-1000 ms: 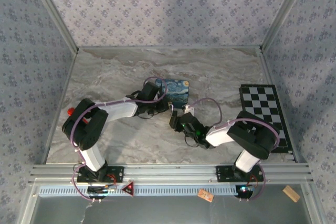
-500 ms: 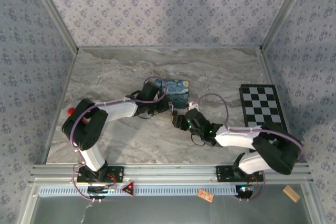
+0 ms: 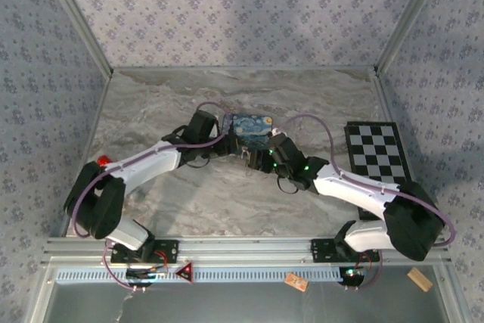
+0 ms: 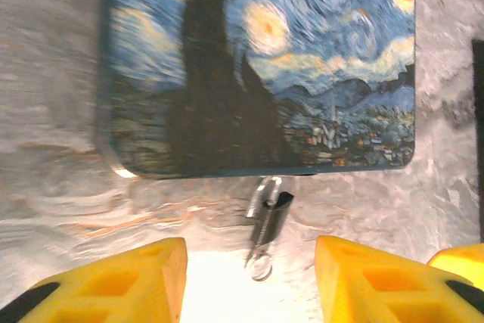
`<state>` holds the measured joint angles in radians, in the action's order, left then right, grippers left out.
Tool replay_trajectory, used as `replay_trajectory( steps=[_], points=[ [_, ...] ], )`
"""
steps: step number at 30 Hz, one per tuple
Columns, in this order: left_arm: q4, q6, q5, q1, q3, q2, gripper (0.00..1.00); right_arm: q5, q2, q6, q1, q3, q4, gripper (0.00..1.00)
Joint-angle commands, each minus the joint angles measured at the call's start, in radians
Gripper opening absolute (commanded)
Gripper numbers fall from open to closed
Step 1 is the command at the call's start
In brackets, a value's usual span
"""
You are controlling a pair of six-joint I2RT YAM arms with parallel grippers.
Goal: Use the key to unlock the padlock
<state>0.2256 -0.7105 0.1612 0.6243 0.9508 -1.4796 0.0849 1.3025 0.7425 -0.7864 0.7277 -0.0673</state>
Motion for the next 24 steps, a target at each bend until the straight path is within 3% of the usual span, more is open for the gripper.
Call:
replay_trajectory(
  steps=[1,5,8,13,24],
  points=[
    [0.200,0.164,-0.113,-0.036,0.094,0.055,0.57,-0.007,-0.016,0.005,0.060,-0.036,-0.037,0.59],
    [0.228,0.203,-0.068,-0.137,0.166,0.010,0.67,-0.072,-0.056,0.002,0.155,-0.091,0.045,0.70],
    [0.235,0.222,0.022,-0.196,0.266,-0.105,0.82,-0.034,-0.053,0.057,0.233,-0.058,-0.043,0.80],
    [0.193,0.250,0.123,-0.204,0.408,-0.276,0.94,-0.186,0.020,0.084,0.362,-0.029,0.061,0.82],
    [0.242,0.239,0.199,-0.168,0.574,-0.500,0.95,-0.342,0.332,0.068,0.376,0.213,0.046,0.85]
  ],
)
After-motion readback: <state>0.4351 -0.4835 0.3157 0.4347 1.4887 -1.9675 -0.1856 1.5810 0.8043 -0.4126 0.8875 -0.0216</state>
